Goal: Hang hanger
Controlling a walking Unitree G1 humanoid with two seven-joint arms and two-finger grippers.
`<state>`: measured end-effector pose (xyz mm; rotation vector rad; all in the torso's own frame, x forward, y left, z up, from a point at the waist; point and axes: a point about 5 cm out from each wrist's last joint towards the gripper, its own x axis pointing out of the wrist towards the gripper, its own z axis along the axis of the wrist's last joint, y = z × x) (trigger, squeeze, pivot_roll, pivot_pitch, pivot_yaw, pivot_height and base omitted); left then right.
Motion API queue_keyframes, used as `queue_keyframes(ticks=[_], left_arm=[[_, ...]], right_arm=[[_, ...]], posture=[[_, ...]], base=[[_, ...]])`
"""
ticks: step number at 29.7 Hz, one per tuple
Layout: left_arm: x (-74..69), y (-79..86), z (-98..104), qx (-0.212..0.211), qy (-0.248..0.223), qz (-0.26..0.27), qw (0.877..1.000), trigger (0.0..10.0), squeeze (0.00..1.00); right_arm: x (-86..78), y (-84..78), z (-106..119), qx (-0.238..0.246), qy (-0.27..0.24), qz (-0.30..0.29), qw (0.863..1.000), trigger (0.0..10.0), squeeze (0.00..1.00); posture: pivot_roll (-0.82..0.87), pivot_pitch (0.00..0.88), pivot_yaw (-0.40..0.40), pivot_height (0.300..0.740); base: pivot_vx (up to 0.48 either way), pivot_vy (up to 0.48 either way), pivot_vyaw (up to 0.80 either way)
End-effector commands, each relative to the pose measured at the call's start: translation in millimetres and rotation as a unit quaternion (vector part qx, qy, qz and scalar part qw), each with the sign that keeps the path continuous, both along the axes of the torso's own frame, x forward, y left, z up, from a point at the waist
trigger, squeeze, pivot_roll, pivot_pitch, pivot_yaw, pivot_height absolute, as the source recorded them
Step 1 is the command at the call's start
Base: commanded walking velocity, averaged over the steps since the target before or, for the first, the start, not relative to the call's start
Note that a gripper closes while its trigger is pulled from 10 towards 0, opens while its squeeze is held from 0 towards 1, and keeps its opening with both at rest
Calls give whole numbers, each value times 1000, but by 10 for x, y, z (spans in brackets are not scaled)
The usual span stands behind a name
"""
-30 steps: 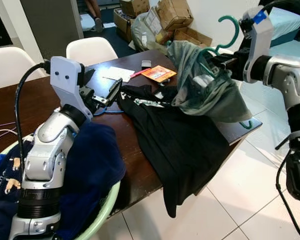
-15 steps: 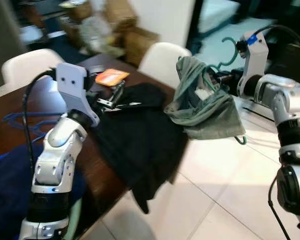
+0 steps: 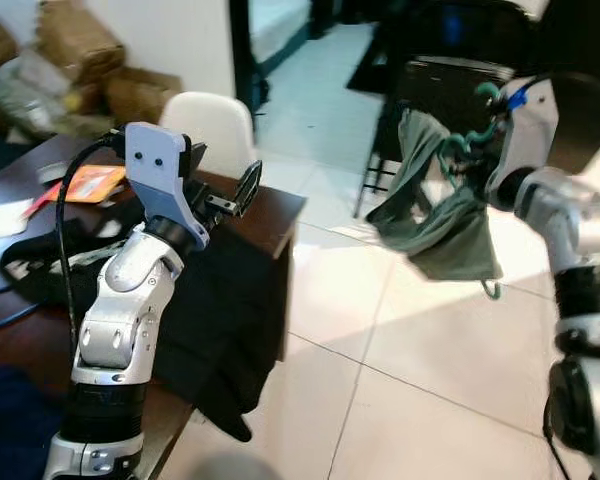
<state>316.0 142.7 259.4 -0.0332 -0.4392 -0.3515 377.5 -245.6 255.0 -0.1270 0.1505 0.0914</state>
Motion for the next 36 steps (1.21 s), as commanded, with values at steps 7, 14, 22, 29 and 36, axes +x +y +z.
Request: queue_keyframes(ticks=[7,14,22,29,36], left_arm=[[-253,105,-403,0,40,23,999,10000,0],[-635,37,-974,-7,124,66,990,10000,0],[-675,131,-1098,-35,140,137,980,10000,0],[-581,273,-1101,-58,143,204,967,10000,0],[-513,210,-1030,-49,126,182,974,10000,0]], right_arm=[[-280,285,-484,-11,9,-12,1000,10000,0],[-784,813,-1058,-13,31,33,999,10000,0],[-949,1020,-1134,-52,-27,58,997,10000,0],[-1022,986,-1052,-34,-65,31,997,10000,0],[-1039,982,-1025,-27,-78,23,996,10000,0]], posture=[[-49,80,4,740],[-50,93,-6,740],[-34,103,-14,740],[-34,109,-12,740],[-33,117,-4,740]], base=[[0,0,-788],[0,0,-788],[0,0,-788],[0,0,-338],[0,-166,0]])
